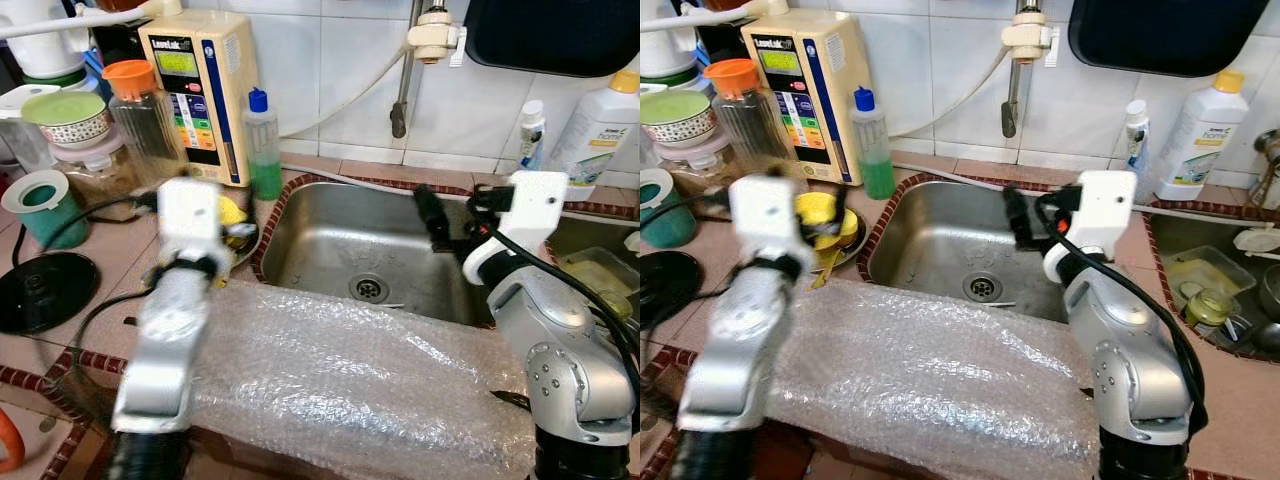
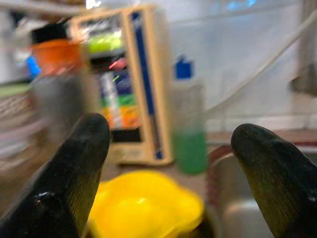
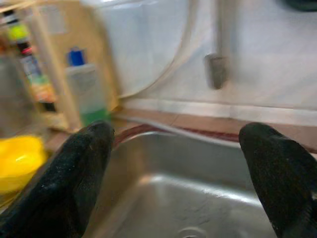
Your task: Kitchen organization
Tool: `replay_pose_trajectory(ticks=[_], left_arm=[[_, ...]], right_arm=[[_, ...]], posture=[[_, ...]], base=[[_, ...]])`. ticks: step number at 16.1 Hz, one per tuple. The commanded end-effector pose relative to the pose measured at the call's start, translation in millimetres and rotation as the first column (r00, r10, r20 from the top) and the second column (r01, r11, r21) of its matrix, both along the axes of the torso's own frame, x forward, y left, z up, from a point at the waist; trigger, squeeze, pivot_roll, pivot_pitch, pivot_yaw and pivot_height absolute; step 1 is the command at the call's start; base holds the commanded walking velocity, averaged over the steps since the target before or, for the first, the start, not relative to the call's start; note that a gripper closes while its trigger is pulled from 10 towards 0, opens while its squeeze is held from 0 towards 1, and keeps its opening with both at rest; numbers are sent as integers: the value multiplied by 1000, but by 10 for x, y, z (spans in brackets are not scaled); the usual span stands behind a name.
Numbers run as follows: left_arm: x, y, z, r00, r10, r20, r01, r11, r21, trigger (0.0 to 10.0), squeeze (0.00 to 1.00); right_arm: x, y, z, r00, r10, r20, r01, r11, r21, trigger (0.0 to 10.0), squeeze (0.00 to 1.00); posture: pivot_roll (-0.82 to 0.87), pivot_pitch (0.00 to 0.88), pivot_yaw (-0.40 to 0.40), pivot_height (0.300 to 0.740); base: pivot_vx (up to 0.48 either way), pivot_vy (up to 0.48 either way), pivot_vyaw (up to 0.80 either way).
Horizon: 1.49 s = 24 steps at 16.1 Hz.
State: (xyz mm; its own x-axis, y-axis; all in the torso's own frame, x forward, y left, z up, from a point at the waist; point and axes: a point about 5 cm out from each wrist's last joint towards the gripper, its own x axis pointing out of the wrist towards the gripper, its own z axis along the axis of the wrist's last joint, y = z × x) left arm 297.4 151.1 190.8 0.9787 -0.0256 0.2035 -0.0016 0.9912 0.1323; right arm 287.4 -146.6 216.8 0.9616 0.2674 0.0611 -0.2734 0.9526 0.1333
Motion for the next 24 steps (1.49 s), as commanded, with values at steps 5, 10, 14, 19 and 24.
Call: replay_pose_trajectory(ticks=[5,10,14,19,24], left_arm=[[15,212,-105,987,126,-103,-134,988,-73,10000,0],[207,485,-40,951,269,-150,-296,933,-204,10000,0],[316,551,-129,914,285,-291,-368,882,-294,10000,0],[483,489,-136,904,211,-372,-356,854,-379,10000,0],[569,435,-91,899,164,-406,-335,855,-396,10000,0]], right_arm=[[-111,211,40,978,207,9,-207,978,-21,10000,0],[-153,282,45,970,239,43,-237,971,-41,10000,0],[-182,313,82,956,287,51,-287,958,-21,10000,0],[-307,398,-8,886,462,-36,-463,879,-113,10000,0],[-347,398,-179,866,483,-128,-498,857,-134,10000,0]], posture=[[5,0,1,740],[2,0,2,740],[1,0,5,740],[-9,0,16,740],[-7,0,18,740]], base=[[0,0,0],[0,0,0],[0,0,0],[0,0,0],[0,0,0]])
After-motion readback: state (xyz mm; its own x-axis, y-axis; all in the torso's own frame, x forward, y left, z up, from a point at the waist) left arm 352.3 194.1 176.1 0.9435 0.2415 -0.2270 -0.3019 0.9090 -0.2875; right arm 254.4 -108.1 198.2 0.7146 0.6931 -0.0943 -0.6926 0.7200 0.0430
